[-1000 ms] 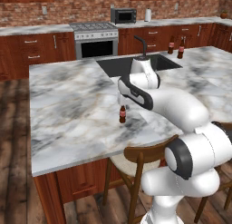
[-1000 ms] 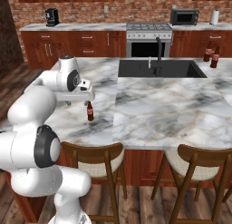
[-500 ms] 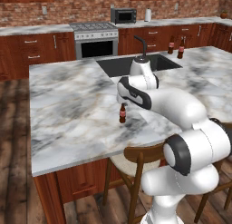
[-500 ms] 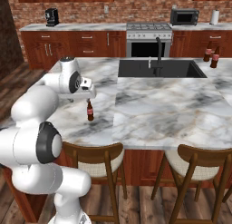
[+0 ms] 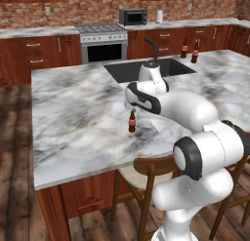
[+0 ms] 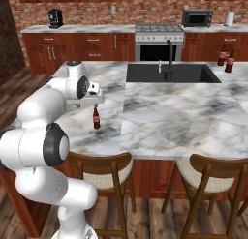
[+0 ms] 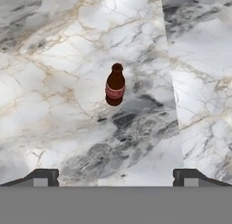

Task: Place the large bottle from the dining counter next to the other large bottle outside the sink, and place the small bottle from the dining counter next to the other small bottle inside the sink.

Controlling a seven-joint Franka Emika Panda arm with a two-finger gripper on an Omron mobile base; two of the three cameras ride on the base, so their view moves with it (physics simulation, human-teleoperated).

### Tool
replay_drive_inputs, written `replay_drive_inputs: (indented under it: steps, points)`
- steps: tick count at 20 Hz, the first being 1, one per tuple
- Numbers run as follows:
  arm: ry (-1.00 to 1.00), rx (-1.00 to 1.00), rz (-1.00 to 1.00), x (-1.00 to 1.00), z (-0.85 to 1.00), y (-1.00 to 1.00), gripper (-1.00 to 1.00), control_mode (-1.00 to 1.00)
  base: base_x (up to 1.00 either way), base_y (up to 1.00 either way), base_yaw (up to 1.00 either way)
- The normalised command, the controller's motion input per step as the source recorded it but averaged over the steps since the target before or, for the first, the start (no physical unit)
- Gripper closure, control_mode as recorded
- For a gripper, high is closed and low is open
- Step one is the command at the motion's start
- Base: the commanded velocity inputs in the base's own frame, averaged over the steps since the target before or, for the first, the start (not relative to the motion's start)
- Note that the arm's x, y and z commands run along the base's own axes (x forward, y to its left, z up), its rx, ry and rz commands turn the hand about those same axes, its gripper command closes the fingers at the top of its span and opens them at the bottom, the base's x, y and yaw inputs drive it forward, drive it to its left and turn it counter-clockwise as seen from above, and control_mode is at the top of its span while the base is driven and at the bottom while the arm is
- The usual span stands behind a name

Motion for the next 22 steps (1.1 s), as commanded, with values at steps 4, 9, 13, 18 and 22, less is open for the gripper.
replay_drive_inputs:
  steps: [4, 9, 13, 18, 22]
  points:
    - [0.00, 0.00, 0.00, 0.42, -0.02, 0.00, -1.00, -1.00, 0.00, 0.00, 0.00]
    - [0.00, 0.00, 0.00, 0.35, -0.28, 0.00, -1.00, -1.00, 0.00, 0.00, 0.00]
    - [0.00, 0.00, 0.00, 0.32, -0.35, 0.00, -1.00, -1.00, 0.00, 0.00, 0.00]
    - [-0.01, 0.00, 0.00, 0.16, -0.08, 0.00, -1.00, -1.00, 0.00, 0.00, 0.00]
    - [-0.01, 0.00, 0.00, 0.05, 0.12, 0.05, -1.00, -1.00, 0.00, 0.00, 0.00]
